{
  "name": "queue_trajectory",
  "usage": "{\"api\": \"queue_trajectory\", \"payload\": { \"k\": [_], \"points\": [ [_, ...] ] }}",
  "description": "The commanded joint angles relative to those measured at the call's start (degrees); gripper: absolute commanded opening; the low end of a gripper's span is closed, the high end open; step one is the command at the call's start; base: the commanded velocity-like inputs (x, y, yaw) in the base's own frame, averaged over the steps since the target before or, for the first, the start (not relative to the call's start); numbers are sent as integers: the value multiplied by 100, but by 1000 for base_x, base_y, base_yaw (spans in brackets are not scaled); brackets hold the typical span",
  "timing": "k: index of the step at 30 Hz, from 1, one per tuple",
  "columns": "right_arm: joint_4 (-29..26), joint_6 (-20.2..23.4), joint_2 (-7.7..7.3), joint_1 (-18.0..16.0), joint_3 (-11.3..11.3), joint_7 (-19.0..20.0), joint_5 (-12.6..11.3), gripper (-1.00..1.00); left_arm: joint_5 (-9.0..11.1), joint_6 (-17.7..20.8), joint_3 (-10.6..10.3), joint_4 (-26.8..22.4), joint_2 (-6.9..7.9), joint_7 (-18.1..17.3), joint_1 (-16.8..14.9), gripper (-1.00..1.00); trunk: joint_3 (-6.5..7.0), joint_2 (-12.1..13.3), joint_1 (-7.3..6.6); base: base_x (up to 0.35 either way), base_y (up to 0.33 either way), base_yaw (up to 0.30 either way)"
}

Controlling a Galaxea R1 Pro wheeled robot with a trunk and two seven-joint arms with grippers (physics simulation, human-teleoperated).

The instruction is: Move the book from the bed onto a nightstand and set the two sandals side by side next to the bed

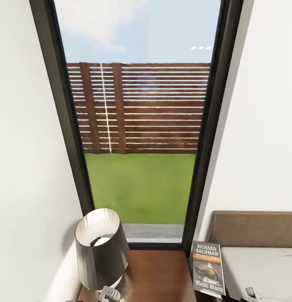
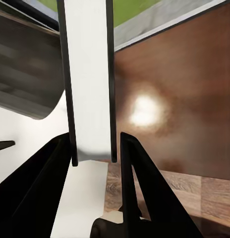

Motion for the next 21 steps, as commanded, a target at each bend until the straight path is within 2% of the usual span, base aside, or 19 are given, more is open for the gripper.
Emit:
{"api": "queue_trajectory", "payload": {
  "k": [1,9,15,18,20,21],
  "points": [
    [1,59,0,-5,13,17,-52,-100,54,-1,-49,0,2,-18,-5,100,-31,-53,25,0,0,0],
    [0,59,28,-6,17,-12,-45,-100,55,2,-49,0,2,-22,-5,100,-174,-374,201,0,0,0],
    [-36,248,34,-5,5,15,-33,-100,59,7,-44,0,2,-45,-5,100,-282,-615,333,0,0,0],
    [-74,591,43,-15,9,-5,-15,-100,58,7,-42,-4,2,-57,-5,100,-336,-735,399,0,0,0],
    [-93,968,121,-27,13,-37,-7,-100,55,8,-41,-5,2,-64,-5,100,-372,-816,443,0,0,0],
    [-102,1224,229,-37,15,-83,-1,-100,54,8,-41,-5,2,-66,-5,100,-390,-856,465,0,0,0]
  ]
}}
